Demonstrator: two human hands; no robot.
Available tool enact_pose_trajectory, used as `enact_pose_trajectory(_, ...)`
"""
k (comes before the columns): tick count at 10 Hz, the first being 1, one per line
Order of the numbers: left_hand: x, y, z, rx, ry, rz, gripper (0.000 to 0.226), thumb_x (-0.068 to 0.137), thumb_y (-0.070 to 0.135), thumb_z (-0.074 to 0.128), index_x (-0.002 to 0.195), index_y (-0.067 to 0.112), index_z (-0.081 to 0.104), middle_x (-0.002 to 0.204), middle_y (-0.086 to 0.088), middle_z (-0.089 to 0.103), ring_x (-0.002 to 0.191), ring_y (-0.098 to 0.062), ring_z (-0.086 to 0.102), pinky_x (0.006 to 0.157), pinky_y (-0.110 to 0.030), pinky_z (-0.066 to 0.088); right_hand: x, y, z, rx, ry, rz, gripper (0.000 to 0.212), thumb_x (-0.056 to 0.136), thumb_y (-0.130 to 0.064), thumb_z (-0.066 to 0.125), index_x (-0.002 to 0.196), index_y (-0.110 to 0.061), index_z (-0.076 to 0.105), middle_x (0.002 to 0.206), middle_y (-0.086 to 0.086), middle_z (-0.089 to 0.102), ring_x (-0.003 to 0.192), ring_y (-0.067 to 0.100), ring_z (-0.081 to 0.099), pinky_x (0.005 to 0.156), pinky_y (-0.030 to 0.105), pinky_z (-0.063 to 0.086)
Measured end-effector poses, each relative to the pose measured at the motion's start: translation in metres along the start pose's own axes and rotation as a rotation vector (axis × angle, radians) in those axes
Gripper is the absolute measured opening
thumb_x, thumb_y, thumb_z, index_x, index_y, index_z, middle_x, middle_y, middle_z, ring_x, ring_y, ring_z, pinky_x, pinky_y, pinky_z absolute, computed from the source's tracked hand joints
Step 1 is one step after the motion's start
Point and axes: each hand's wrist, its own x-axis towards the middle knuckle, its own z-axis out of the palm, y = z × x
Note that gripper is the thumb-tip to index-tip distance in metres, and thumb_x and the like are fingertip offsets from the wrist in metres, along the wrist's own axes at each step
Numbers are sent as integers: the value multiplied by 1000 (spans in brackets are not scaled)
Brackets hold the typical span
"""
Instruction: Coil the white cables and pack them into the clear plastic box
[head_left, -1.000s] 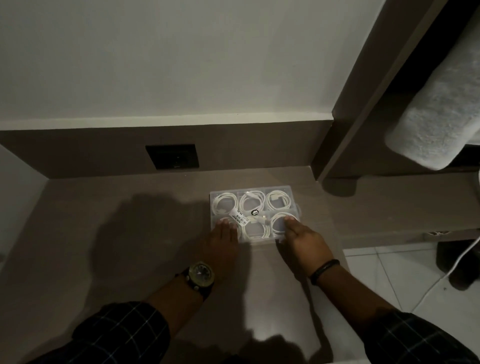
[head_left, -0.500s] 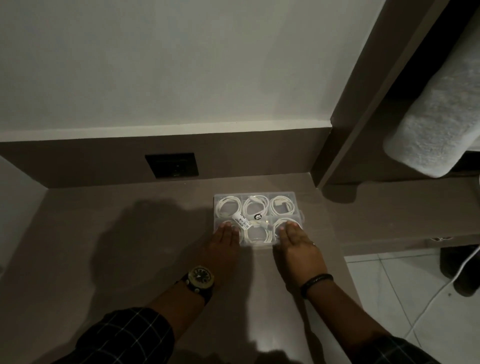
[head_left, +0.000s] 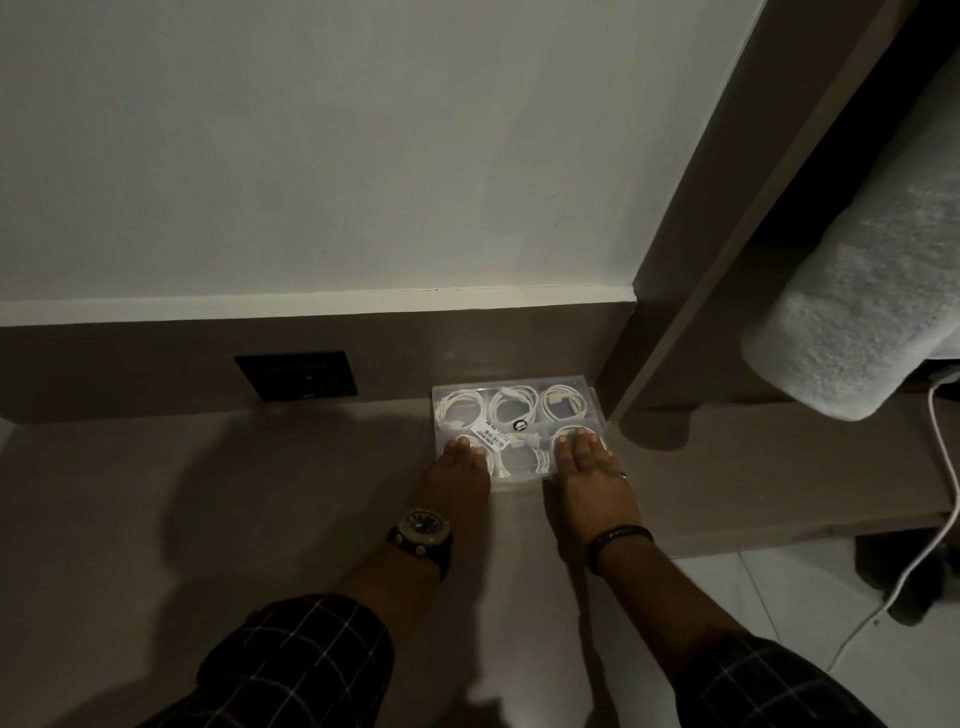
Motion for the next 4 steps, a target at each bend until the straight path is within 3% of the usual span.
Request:
enact_pose_trajectory(1,-4,3,2,-142,106,-32,45,90,6,36,129,-13,46,137,-34,48,130,-44,45,107,-42,42,0,0,2,24,24,4,69,92,-29,44,148,-7,10,158,18,14,145,32,12,120,42,9)
enact_pose_trajectory(2,-5,4,2,-136,157,-4,32,73,8,57,95,-8,72,98,-25,74,93,-38,71,68,-40,62,-1,1,3,39,14,0,73,89,-28,48,148,-8,11,157,18,15,145,33,13,120,42,10)
enact_pose_trajectory(3,2,2,-3,-143,52,-37,58,84,10,61,135,-9,41,142,-32,43,133,-40,43,107,-39,41,3,2,-3,7,-47,7,85,82,-31,60,148,-9,11,157,17,15,145,32,14,120,42,12)
enact_pose_trajectory(4,1,0,-12,-175,-83,-65,49,97,20,41,142,4,29,153,-20,27,142,-33,26,111,-42,31,6,2,-26,98,-112,-11,67,88,-36,52,144,-11,24,154,16,23,142,33,19,117,43,22)
